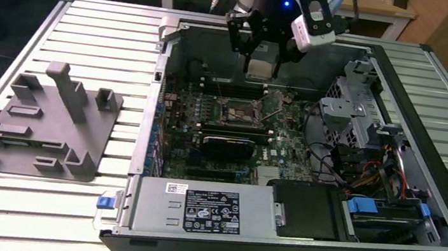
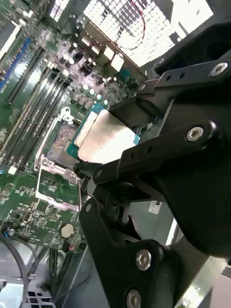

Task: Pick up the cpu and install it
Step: 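Pick up the cpu and move it towards the insertion slot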

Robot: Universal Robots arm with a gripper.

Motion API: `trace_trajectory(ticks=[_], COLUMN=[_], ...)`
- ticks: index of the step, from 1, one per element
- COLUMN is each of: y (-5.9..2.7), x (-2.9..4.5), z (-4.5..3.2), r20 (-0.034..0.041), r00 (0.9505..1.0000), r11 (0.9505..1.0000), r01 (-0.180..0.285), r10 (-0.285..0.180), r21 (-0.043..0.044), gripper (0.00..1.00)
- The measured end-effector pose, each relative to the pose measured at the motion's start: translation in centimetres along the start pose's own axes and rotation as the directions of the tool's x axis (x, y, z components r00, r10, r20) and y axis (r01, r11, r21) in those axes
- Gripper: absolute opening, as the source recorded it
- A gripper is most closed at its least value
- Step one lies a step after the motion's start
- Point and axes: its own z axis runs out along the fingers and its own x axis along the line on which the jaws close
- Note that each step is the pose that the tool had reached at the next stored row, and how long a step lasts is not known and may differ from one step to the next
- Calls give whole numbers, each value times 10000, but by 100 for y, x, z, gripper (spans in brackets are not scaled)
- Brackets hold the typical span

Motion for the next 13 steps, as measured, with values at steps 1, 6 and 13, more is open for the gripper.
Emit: trace_trajectory(ticks=[1,6,13], y=[7,-86,-83], x=[1,-4,3], z=[-17,-175,-143], r20=[0,-1,-1], r00=[10000,10000,10000], r11=[10000,10000,10000], r01=[0,-12,-10], r10=[0,12,10], r21=[1,-19,-17], gripper=[54,54,54])
